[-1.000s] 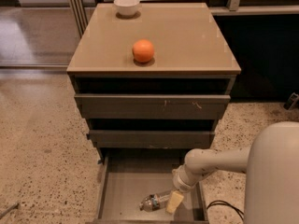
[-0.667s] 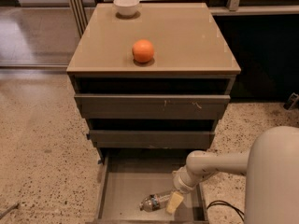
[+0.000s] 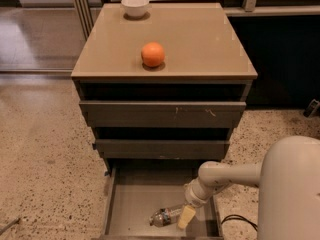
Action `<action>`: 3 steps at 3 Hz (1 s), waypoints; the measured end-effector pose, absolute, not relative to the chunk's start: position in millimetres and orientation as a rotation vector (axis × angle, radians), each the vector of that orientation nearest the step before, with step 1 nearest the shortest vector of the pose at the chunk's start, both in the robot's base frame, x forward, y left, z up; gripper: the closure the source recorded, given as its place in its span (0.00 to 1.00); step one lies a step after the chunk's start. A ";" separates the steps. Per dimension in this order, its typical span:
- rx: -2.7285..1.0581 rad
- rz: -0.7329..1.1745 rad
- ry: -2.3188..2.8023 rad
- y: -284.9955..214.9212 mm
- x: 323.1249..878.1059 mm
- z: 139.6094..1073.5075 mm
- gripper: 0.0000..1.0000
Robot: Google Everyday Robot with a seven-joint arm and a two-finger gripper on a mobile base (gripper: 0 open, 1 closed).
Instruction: Pick water bottle from bottom drawer and place on counter
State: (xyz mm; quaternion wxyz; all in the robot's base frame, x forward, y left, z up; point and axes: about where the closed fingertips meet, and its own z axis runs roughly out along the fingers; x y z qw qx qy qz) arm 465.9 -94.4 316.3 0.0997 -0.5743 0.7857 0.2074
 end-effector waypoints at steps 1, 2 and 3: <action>-1.748 0.648 2.343 -89.9 464.9 294.7 0.00; -1.747 0.746 2.325 -81.3 464.2 276.7 0.00; -1.747 0.747 2.325 -81.3 464.2 276.7 0.00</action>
Offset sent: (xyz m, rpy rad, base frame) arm 0.0004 0.0194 -0.0542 0.1051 0.1272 0.0501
